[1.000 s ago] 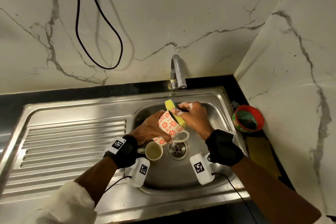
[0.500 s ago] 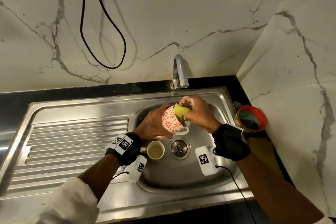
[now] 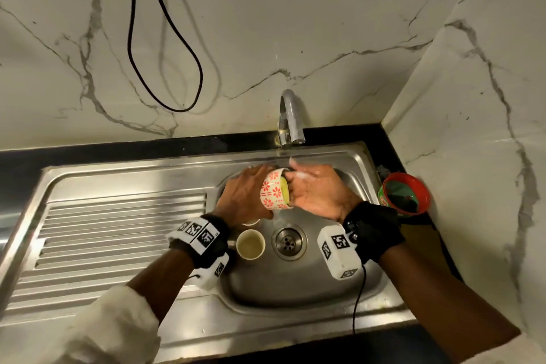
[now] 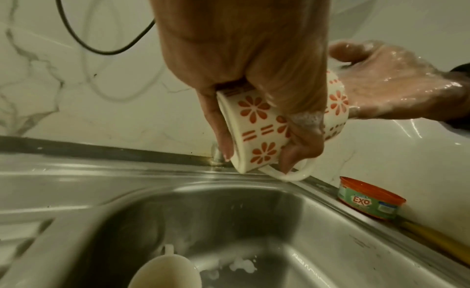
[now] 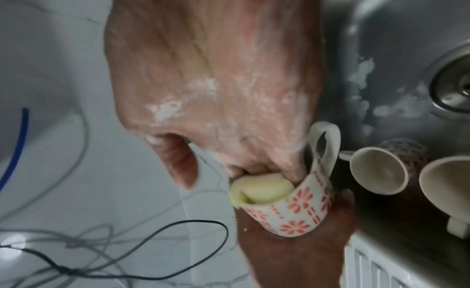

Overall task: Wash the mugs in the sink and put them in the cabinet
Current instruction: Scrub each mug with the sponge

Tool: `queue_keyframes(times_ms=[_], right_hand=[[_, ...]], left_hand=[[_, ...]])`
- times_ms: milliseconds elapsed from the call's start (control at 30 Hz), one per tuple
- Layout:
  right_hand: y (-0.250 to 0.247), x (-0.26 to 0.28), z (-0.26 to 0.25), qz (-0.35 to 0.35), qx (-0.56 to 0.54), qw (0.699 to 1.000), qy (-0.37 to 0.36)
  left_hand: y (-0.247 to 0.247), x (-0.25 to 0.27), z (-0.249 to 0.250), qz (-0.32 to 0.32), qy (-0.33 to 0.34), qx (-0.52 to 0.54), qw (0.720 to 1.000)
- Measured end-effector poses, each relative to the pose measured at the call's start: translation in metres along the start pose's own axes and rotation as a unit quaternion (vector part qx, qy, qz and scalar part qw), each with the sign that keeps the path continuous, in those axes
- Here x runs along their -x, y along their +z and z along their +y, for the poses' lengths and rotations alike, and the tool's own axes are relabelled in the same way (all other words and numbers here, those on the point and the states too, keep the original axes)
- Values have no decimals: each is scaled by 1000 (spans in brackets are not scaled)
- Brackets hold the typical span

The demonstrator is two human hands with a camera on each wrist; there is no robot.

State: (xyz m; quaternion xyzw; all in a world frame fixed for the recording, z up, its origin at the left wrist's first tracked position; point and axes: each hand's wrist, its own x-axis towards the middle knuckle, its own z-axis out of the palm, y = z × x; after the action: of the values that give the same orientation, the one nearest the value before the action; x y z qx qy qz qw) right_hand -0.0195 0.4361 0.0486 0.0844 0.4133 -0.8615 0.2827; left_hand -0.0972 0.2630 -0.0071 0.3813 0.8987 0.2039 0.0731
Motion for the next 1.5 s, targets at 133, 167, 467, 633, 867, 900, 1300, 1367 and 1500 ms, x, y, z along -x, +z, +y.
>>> queue_keyframes(times_ms=[133, 167, 467, 633, 867, 900, 1300, 1367, 1500], right_hand=[[20, -17, 9, 105, 148, 981, -61], [22, -19, 11, 120, 215, 967, -74], [-8, -17, 35, 105, 641, 759, -52], [2, -25, 16, 146, -24, 988, -55], [-5, -13, 8, 172, 446, 878, -39], [-4, -10, 9, 146, 514, 844, -47], [17, -18, -5, 139, 7, 989, -53], [19, -26, -2, 177, 88, 978, -64], [17, -24, 15, 156, 486, 853, -107]], left_hand=[[-8, -8, 6, 5, 12, 2, 1000], [-5, -9, 0, 5, 22, 7, 1000], [-5, -12, -5, -65, 34, 53, 996], [17, -2, -2, 17, -7, 12, 1000], [2, -7, -12, -22, 10, 189, 982], [-3, -9, -14, -54, 18, 206, 977], [26, 1, 9, 105, -44, 87, 990], [26, 0, 8, 107, -46, 90, 989], [15, -3, -11, 47, 24, 82, 995]])
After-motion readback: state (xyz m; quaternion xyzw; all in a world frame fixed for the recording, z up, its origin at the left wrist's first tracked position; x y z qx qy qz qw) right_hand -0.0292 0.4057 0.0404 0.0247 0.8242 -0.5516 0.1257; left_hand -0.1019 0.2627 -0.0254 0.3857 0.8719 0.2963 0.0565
